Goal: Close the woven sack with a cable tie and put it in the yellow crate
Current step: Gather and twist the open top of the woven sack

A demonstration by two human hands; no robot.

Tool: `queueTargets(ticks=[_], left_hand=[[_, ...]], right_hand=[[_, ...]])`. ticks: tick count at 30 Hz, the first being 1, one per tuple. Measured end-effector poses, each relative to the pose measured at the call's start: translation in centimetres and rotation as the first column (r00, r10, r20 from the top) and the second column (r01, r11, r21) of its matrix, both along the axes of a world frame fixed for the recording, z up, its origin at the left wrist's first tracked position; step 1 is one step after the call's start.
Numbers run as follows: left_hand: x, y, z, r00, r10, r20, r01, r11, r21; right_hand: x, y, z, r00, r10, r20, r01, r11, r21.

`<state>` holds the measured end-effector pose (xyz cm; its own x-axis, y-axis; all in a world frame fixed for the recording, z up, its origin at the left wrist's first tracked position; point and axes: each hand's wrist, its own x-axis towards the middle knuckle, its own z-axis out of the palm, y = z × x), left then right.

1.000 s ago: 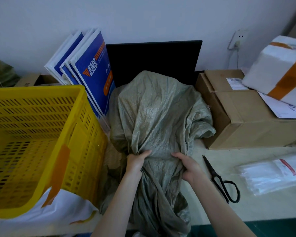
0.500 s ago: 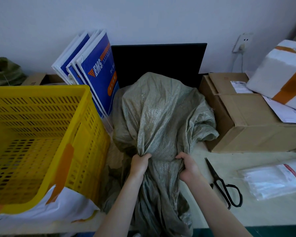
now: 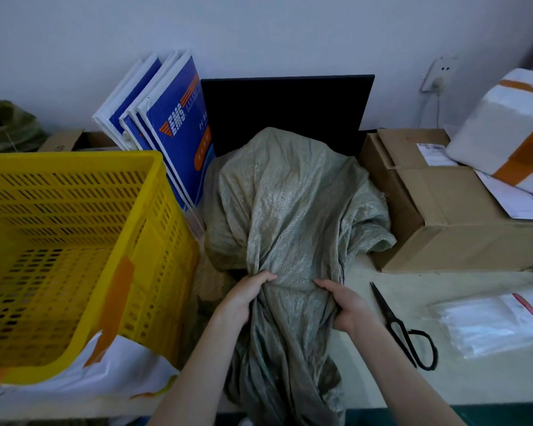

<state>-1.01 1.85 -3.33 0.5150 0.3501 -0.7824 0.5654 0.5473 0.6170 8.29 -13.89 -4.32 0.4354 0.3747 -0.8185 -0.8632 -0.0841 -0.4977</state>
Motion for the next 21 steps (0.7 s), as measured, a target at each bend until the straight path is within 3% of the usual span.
queueTargets(ticks=[6, 10, 17, 21], left_hand=[[0.6, -1.0, -0.4, 1.0, 0.014, 0.023, -0.015, 0.998, 0.06], [0.3, -0.5, -0.2, 0.995, -0.097, 0.013, 0.096, 0.993, 0.067], [1.3, -1.0, -0.2, 0.952, -0.29, -0.096, 0.302, 0.942, 0.145], [1.7, -1.0, -0.1, 0.945, -0.306, -0.115, 0.313, 0.949, 0.042]], right_hand=[[0.7, 0.2, 0.4, 0.988, -0.147, 0.037, 0.146, 0.988, 0.043], [1.1, 0.3, 0.6, 0.968, -0.243, 0.066, 0.237, 0.967, 0.088], [0.4, 1.5, 0.6, 0.971, -0.172, 0.167, 0.159, 0.983, 0.09], [0.5, 2.0, 0.8, 0.933, -0.168, 0.317, 0.168, 0.985, 0.027]])
